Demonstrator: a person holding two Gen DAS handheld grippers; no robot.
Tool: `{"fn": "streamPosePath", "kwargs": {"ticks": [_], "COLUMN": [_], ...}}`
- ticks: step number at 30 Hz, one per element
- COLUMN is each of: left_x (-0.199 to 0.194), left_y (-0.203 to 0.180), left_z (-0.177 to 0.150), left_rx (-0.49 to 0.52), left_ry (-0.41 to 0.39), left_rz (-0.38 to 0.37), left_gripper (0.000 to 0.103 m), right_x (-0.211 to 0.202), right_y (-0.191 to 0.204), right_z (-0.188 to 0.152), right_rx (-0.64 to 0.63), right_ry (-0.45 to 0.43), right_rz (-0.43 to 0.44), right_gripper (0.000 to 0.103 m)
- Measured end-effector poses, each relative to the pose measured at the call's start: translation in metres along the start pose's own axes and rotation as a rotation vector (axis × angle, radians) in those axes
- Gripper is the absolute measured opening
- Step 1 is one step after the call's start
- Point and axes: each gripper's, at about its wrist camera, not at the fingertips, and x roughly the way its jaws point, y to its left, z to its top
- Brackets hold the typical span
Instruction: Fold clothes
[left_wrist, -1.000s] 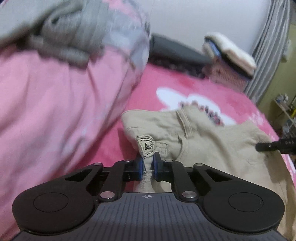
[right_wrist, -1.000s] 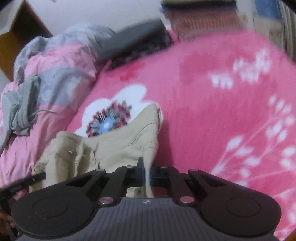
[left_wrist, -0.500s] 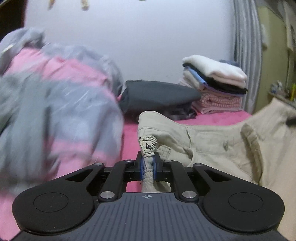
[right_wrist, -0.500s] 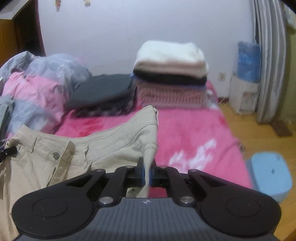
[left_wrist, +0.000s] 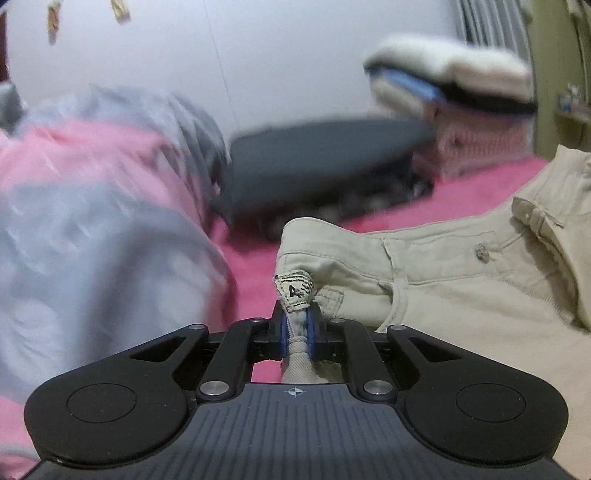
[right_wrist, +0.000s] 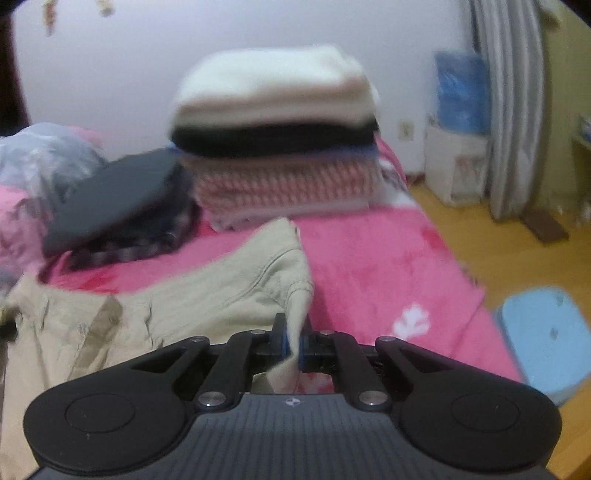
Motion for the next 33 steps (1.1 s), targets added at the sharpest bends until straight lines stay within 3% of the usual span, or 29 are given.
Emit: {"fn": "streamPosePath", "kwargs": {"ticks": [3, 5, 7, 9, 12, 15, 16, 19, 21, 23, 27, 31, 33], "left_x": [0.008, 0.001, -0.006, -0.025, -0.043, -0.049, -0.048, -0.045, -0.046, -0.045, -0.038, -0.031, -0.03], "left_y": [0.003, 0.013, 0.023, 0.031, 0.028, 0.018, 0.012, 0.003, 0.005, 0.009, 0.016, 0.018, 0.017], "left_z": [-0.006, -0.003, -0.001, 0.0, -0.002, -0.009, -0.012, -0.019, -0.021, -0.022, -0.025, -0.031, -0.033], "left_rx": [-0.053, -0.133, -0.212, -0.271, -0.293, -0.28, -0.26, -0.2, -0.204, -0.213, -0.23, -0.229, -0.233], "left_ry": [0.042, 0.05, 0.055, 0.011, 0.015, 0.049, 0.053, 0.049, 0.042, 0.044, 0.057, 0.057, 0.051], "left_rz": [0.002, -0.01, -0.021, -0.028, -0.075, -0.122, -0.107, -0.053, -0.044, -0.035, -0.024, -0.033, -0.036], "left_gripper": [0.019, 0.03, 0.038, 0.043, 0.046, 0.046, 0.046, 0.046, 0.046, 0.046, 0.047, 0.047, 0.047], "right_x": [0.019, 0.013, -0.006, -0.025, -0.053, -0.049, -0.047, -0.017, 0.008, 0.03, 0.073, 0.08, 0.068], "right_y": [-0.015, -0.028, -0.029, -0.03, 0.003, 0.044, 0.057, 0.099, 0.125, 0.143, 0.157, 0.155, 0.156], "right_z": [-0.014, -0.015, -0.012, -0.008, 0.003, 0.014, 0.018, 0.019, 0.012, 0.007, 0.002, 0.0, 0.006], "right_rx": [0.134, 0.222, 0.232, 0.241, 0.103, 0.051, 0.034, 0.021, 0.007, -0.01, -0.009, -0.02, -0.032], "right_ry": [0.068, 0.06, 0.021, -0.019, -0.096, -0.072, -0.063, 0.072, 0.163, 0.217, 0.286, 0.316, 0.262], "right_rz": [0.0, 0.036, 0.048, 0.06, 0.095, 0.205, 0.241, 0.365, 0.401, 0.383, 0.245, 0.251, 0.271], "right_gripper": [0.019, 0.033, 0.042, 0.042, 0.042, 0.042, 0.041, 0.041, 0.041, 0.041, 0.04, 0.041, 0.041]}}
